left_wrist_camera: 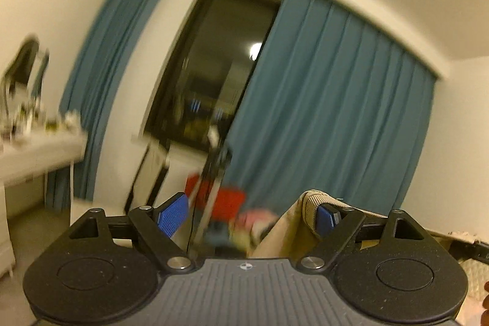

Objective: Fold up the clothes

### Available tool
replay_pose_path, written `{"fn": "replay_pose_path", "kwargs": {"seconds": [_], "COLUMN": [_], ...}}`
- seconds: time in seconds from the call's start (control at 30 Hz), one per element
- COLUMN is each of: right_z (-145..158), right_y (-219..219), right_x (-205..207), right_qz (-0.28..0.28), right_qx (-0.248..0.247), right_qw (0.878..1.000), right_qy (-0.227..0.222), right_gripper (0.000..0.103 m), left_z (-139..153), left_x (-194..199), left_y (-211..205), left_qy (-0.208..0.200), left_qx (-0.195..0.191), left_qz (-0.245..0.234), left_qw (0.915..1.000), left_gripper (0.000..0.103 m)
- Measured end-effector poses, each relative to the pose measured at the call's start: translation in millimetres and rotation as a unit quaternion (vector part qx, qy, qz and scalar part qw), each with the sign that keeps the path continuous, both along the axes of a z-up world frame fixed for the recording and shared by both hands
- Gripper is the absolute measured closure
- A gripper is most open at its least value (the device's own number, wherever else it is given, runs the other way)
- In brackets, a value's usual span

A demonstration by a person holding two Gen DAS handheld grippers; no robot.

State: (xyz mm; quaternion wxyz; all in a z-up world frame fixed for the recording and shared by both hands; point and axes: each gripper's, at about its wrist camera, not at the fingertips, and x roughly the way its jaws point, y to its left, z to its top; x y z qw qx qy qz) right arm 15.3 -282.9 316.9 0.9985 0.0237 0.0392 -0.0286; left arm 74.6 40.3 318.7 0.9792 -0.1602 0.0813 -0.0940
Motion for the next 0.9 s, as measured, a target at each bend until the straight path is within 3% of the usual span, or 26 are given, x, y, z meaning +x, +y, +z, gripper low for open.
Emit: {"fn": "replay_pose_path", "kwargs": {"seconds": [0.1,0.23,0.53,0.63,0.77,0.9], "right_z": [-46,-96,-239,-289,-355,-395], "right_y": [-5,-7,-25,-32,-36,-34], "right_x": [59,150,339,395,435,457], "right_qz": [-0.004,-0.023,-0.058,-0.066,-0.057,-0.006], "right_qx": [0.006,-0.006,-0.001,0.002,-0.001,-0.009], "right_qw": [0.999,0.997,0.987,0.981,0.967,0.946], "right_qy": [0.047,0.072,0.152,0.184,0.246,0.325], "right_gripper": [0.015,0.015,0.015,0.015,0.015,0.015], "left_z": [-45,-102,-268,-339,-415,-452], "left_x": [65,162,396,439,485,504], "left_y": [-7,-7,-28,-38,-44,-47], "left_qy": [0.043,0.067,0.147,0.197,0.272,0.352], "left_qx": [-0.002,0.0,0.012,0.041,0.057,0.076], "left_qz": [0.008,0.035,0.051,0.05,0.034,0.002], "left_qw": [0.999,0.9972,0.9877,0.9783,0.96,0.9329], "left_gripper": [0.017,0.017,0.017,0.017,0.017,0.016]}}
